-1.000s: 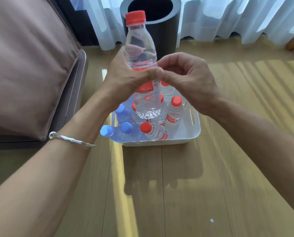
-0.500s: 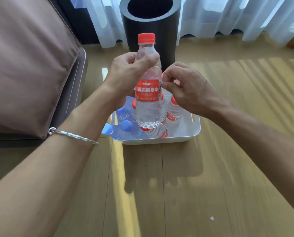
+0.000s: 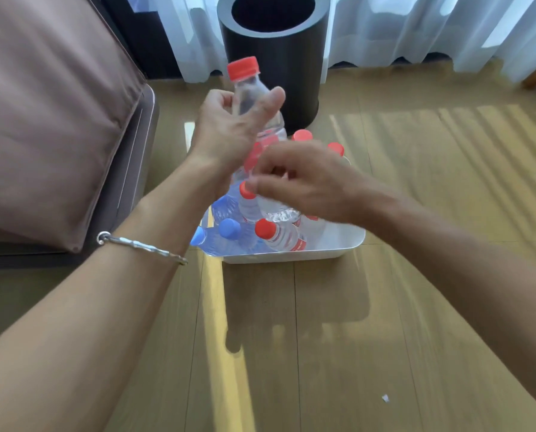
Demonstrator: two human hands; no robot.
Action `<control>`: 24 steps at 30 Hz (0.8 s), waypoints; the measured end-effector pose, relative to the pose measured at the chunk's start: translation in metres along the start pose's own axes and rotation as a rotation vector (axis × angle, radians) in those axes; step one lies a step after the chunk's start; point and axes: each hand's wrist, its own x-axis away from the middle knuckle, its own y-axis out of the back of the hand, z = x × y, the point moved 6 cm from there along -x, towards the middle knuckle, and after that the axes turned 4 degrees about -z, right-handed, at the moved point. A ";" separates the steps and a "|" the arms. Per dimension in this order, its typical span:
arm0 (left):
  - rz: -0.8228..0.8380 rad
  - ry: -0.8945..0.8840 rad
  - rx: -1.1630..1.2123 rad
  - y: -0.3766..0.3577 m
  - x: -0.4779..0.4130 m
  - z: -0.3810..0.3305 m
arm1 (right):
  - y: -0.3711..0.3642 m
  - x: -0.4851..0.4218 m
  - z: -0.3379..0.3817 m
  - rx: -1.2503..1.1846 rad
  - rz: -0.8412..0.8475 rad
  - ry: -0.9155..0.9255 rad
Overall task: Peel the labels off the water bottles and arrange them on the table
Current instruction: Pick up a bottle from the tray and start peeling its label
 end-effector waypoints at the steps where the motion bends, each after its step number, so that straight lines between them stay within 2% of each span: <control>1: 0.017 -0.004 -0.009 -0.002 0.001 0.000 | 0.013 -0.001 -0.007 -0.083 -0.124 -0.045; 3: 0.054 -0.011 -0.035 -0.006 0.004 -0.002 | 0.041 0.001 -0.023 -0.150 -0.386 -0.108; 4: 0.066 -0.021 -0.046 -0.008 0.005 -0.004 | 0.049 0.003 -0.030 -0.131 -0.443 -0.144; 5: 0.082 -0.024 -0.049 -0.010 0.007 -0.005 | 0.051 0.005 -0.038 -0.101 -0.431 -0.197; 7: 0.117 -0.026 -0.040 -0.018 0.010 -0.008 | 0.043 0.005 -0.051 -0.143 -0.290 -0.289; 10: 0.210 -0.018 0.035 -0.034 0.019 -0.011 | 0.027 0.004 -0.053 -0.297 -0.176 -0.264; 14: 0.319 0.026 0.064 -0.040 0.023 -0.003 | 0.038 0.006 -0.056 -0.424 -0.273 -0.256; 17: 0.406 0.065 -0.060 -0.040 0.025 -0.002 | 0.040 0.007 -0.061 -0.513 -0.320 -0.280; 20: 0.579 0.172 -0.116 -0.047 0.031 0.002 | 0.034 0.005 -0.062 -0.648 -0.287 -0.291; 24: 0.612 0.157 -0.074 -0.050 0.034 0.006 | 0.030 0.005 -0.061 -0.838 -0.227 -0.344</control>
